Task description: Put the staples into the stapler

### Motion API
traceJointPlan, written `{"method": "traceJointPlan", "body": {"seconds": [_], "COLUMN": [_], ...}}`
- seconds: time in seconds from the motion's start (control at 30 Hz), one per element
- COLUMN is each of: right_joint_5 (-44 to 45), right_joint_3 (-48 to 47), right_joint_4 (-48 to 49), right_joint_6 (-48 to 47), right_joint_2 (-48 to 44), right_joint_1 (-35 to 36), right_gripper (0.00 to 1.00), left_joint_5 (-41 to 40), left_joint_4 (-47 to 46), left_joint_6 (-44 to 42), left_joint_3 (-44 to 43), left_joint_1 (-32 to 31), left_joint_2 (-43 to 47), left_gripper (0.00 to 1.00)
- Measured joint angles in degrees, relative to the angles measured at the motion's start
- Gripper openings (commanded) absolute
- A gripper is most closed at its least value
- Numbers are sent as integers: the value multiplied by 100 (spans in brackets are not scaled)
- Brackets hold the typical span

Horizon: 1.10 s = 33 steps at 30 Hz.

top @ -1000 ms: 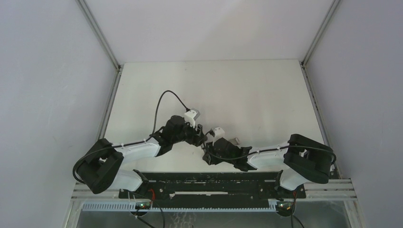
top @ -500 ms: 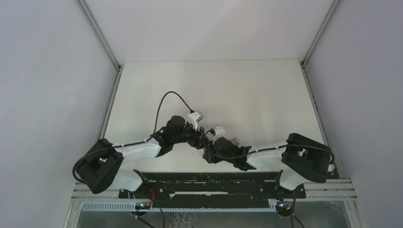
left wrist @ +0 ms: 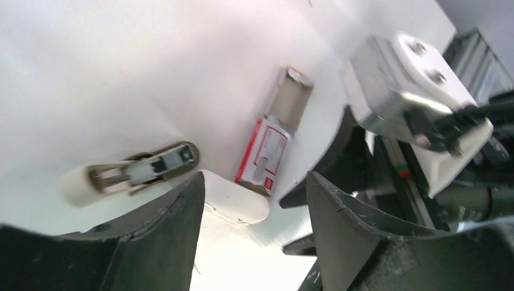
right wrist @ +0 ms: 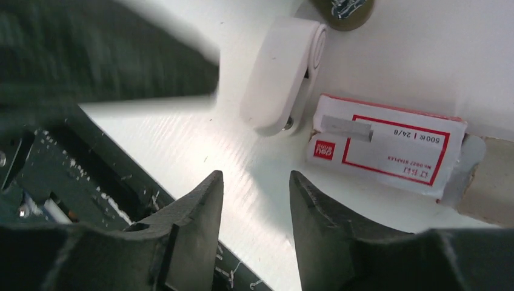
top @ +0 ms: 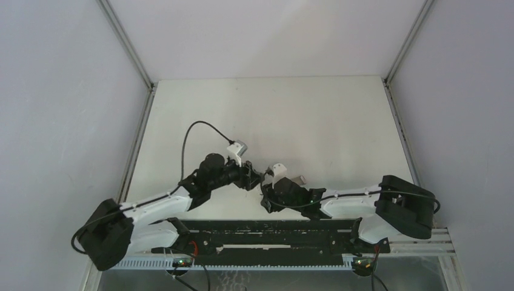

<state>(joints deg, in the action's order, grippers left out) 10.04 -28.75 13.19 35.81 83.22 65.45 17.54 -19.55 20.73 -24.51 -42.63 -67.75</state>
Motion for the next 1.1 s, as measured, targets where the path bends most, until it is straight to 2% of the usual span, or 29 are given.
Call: {"method": "traceJointPlan", "body": {"seconds": [0.23, 0.47, 0.8, 1.1], "right_joint_5": [332, 940, 1327, 1405], "right_joint_3": [-92, -1137, -1794, -1987], "right_joint_4": [-669, -1340, -1725, -1729], "right_joint_6": [-560, -841, -807, -796], "right_joint_2": [-802, -125, 1071, 1403], "right_joint_1": [177, 177, 184, 208], "right_gripper": [52, 52, 44, 33], "left_joint_5": [-1587, -2247, -2310, -2170], "left_joint_4": [549, 1381, 1991, 2026], "left_joint_6": [787, 1637, 2057, 2138], "left_joint_3": [321, 737, 824, 824], "left_joint_1": [55, 337, 525, 568], "left_joint_2": [1871, 3338, 3506, 3316], "left_gripper": [79, 86, 86, 86]}}
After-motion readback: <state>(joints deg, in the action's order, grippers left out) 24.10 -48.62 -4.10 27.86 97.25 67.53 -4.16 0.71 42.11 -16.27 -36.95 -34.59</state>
